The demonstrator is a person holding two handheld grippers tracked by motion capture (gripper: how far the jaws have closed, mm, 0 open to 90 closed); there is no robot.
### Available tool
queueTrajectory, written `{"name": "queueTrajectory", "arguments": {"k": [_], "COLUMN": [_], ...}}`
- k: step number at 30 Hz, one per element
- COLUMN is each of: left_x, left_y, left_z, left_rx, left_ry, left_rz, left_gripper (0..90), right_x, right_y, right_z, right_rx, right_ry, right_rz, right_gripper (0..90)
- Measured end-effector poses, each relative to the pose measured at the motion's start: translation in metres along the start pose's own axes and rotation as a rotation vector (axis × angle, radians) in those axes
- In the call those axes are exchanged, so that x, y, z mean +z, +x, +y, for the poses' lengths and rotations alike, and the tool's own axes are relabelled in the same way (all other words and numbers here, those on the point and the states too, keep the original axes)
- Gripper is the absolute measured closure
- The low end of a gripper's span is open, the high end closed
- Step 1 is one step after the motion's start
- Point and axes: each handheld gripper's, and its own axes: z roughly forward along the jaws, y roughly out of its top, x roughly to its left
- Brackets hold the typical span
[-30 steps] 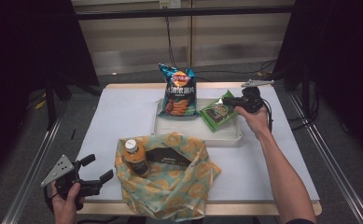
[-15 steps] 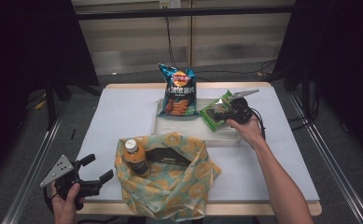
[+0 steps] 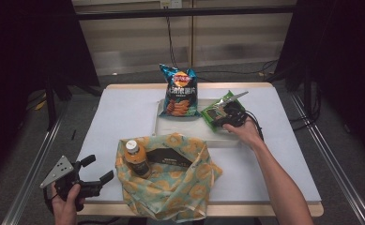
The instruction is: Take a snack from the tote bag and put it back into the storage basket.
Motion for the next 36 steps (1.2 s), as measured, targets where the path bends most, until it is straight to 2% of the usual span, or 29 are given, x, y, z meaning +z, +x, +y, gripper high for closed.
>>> {"name": "queueTrajectory", "arguments": {"k": [6,13,15,20,25,28,29,30,32,36], "left_x": [-0.001,0.0,0.0,-0.002,-0.002,-0.002,-0.003,-0.002,-0.001,-0.001], "left_y": [0.0,0.0,0.0,0.002,0.002,0.002,0.003,0.002,0.002,0.001], "left_z": [0.0,0.0,0.0,-0.001,0.0,-0.001,-0.001,-0.001,-0.001,0.0], "left_rx": [-0.004,-0.002,-0.003,-0.029,-0.024,-0.027,-0.009,-0.028,-0.029,-0.013], "left_ry": [-0.005,-0.002,-0.002,-0.02,-0.016,-0.019,-0.002,-0.013,-0.016,-0.008], "left_rz": [0.0,0.003,-0.001,-0.002,0.0,-0.001,-0.004,0.004,-0.001,0.002], "left_gripper": [2.1,2.1,2.1,2.2,2.2,2.2,2.1,2.1,2.1,2.1], "right_x": [0.006,0.006,0.007,0.008,0.004,0.001,-0.001,-0.003,-0.007,-0.012], "right_y": [-0.003,-0.012,-0.017,-0.024,-0.033,-0.033,-0.032,-0.032,-0.034,-0.039], "right_z": [0.001,0.003,0.004,0.003,0.003,0.003,0.003,0.003,0.001,-0.006], "right_rx": [0.009,0.012,0.026,0.037,0.059,0.061,0.055,0.057,0.062,0.08], "right_ry": [0.031,0.049,0.059,0.034,0.038,0.025,0.03,0.033,0.041,0.034], "right_rz": [-0.004,-0.049,-0.061,-0.08,-0.117,-0.118,-0.135,-0.134,-0.139,-0.154], "right_gripper": [90.0,90.0,90.0,90.0,90.0,90.0,90.0,90.0,90.0,90.0]}}
